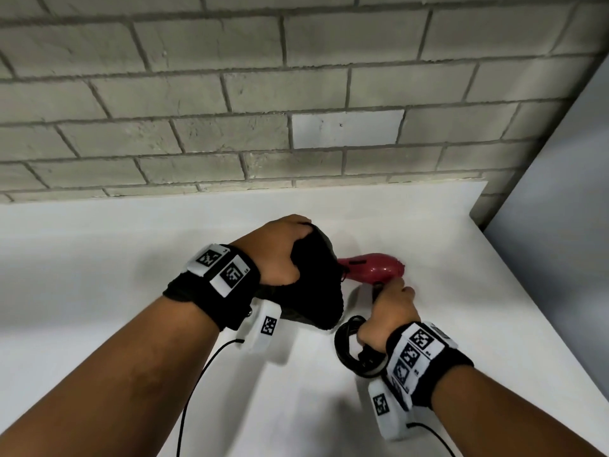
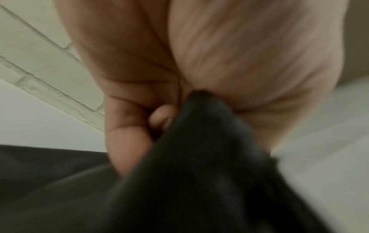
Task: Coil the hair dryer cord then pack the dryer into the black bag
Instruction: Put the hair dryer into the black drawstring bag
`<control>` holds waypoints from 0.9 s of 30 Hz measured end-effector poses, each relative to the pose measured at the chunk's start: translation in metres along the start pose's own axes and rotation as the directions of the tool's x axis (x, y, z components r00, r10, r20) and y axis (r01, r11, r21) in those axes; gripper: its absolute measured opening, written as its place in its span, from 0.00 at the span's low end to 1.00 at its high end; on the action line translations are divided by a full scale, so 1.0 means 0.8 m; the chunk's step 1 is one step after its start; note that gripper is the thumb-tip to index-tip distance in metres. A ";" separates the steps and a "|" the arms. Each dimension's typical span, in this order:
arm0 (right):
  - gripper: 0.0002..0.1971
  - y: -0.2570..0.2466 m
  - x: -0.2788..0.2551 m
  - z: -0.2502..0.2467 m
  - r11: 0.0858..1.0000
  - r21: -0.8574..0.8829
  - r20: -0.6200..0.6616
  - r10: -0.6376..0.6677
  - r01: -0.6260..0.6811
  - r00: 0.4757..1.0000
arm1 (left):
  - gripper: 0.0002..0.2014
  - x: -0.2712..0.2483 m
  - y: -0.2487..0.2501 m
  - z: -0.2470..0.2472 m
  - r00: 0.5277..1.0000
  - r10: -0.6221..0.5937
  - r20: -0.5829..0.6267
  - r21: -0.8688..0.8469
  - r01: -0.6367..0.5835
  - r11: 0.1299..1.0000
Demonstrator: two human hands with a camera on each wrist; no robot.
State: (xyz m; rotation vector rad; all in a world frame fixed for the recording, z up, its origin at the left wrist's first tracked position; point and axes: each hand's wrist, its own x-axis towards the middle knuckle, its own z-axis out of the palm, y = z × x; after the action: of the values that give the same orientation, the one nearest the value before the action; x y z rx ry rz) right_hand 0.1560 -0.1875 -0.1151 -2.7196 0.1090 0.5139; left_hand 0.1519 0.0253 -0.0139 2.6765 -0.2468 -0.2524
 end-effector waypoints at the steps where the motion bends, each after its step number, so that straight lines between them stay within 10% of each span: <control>1: 0.41 0.000 0.005 -0.001 0.999 0.028 0.011 0.042 -0.042 0.999 | 0.33 -0.001 0.001 0.000 1.000 -0.001 0.013 0.005 0.001 1.000; 11: 0.08 0.048 0.040 -0.033 0.844 0.530 0.142 0.007 -0.082 0.990 | 0.42 -0.006 -0.011 0.007 0.984 -0.103 0.148 0.050 0.096 0.994; 15: 0.20 0.084 0.002 -0.064 0.575 0.816 0.172 -0.158 -0.051 0.972 | 0.43 0.000 -0.008 0.006 0.988 -0.080 0.130 0.047 0.074 0.996; 18: 0.29 0.091 -0.041 -0.086 0.436 0.890 0.353 -0.479 -0.131 0.804 | 0.45 0.002 0.006 0.006 0.989 0.013 0.147 0.020 -0.016 1.000; 22: 0.28 0.081 -0.063 -0.090 0.621 0.774 0.592 -0.644 -0.120 0.485 | 0.39 -0.001 0.024 0.016 0.970 0.190 0.155 -0.062 -0.182 0.981; 27: 0.27 0.073 -0.041 -0.065 0.730 0.679 0.669 -0.572 -0.078 0.475 | 0.44 -0.017 0.017 0.028 0.957 0.218 0.190 0.077 -0.236 0.969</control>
State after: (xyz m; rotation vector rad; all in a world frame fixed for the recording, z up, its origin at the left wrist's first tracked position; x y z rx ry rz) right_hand 0.1347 -0.2607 -0.0784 -1.4889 -0.3591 1.3776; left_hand 0.1323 0.0066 -0.0258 2.6923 -0.6350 -0.4205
